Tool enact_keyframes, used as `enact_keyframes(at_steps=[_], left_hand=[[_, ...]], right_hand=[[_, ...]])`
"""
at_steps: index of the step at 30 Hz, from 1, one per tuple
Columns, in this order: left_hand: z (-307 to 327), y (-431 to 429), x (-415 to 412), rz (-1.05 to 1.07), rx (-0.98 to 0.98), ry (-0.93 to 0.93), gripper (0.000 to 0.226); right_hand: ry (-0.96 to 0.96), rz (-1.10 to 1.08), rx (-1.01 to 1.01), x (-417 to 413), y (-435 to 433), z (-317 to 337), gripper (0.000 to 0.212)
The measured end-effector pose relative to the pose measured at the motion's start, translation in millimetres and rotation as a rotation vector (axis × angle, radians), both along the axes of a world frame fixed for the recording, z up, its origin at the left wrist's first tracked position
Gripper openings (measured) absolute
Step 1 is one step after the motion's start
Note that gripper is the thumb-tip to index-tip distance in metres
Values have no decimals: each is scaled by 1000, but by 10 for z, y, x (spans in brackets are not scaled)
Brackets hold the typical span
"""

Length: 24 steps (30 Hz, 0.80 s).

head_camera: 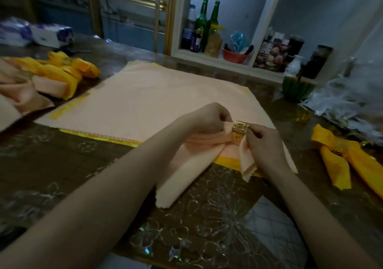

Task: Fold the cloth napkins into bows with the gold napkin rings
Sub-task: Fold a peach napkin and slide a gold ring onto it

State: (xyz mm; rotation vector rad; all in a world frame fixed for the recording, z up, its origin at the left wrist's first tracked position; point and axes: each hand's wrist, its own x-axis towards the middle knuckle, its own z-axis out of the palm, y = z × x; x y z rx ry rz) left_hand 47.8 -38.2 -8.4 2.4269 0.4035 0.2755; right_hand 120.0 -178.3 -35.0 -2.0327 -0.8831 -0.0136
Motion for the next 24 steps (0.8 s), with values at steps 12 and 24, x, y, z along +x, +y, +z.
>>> enact_keyframes(at_steps=[12, 24], left_hand=[[18, -64, -109, -49, -47, -104, 28], [-41, -126, -59, -9, 133, -148, 30]], right_hand=[[113, 99, -268, 32, -152, 227, 30], [140, 59, -116, 72, -145, 238, 30]])
